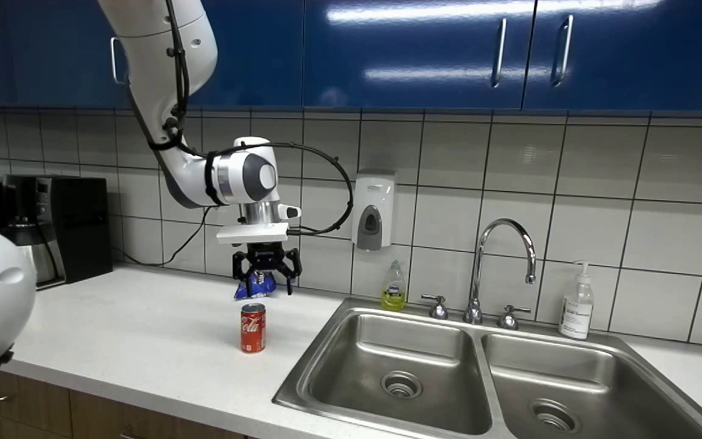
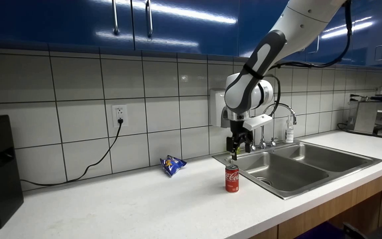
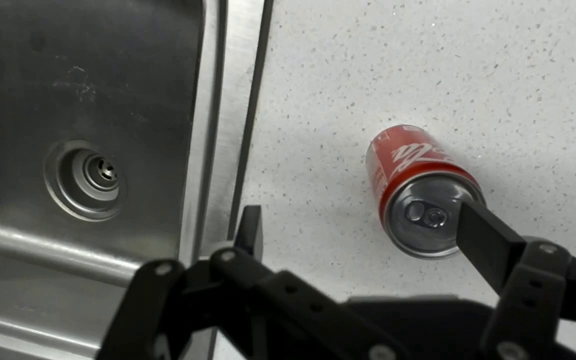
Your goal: Remove the can from the sink
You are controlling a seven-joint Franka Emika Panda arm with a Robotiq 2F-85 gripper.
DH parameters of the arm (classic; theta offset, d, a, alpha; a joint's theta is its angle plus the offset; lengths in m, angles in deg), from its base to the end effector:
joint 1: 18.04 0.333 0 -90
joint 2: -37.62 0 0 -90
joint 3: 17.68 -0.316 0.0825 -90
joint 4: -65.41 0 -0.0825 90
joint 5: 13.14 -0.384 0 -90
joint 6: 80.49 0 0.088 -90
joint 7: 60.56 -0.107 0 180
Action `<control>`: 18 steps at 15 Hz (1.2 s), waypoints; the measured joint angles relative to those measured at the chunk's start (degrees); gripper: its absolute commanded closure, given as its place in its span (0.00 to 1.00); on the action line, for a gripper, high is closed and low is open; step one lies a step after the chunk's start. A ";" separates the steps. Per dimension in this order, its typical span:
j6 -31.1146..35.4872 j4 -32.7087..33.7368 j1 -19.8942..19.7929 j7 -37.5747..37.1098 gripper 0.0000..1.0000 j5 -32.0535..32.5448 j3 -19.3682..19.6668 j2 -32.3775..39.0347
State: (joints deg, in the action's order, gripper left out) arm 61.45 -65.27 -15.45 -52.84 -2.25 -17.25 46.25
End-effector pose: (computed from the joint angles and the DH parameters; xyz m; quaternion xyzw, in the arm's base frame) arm 0.5343 0.0208 0.2928 0.9852 0.1588 0.0198 0.0618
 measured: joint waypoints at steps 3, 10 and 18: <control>0.00 -1.77 -1.37 -1.20 0.00 -0.88 1.36 -1.80; 0.02 -6.69 -3.98 -4.97 0.00 -0.85 4.75 -4.66; 0.08 -12.27 -6.15 -7.93 0.00 -0.85 6.82 -7.98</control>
State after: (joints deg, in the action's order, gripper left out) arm 61.52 -77.54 -21.60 -60.77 -3.10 -10.43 38.27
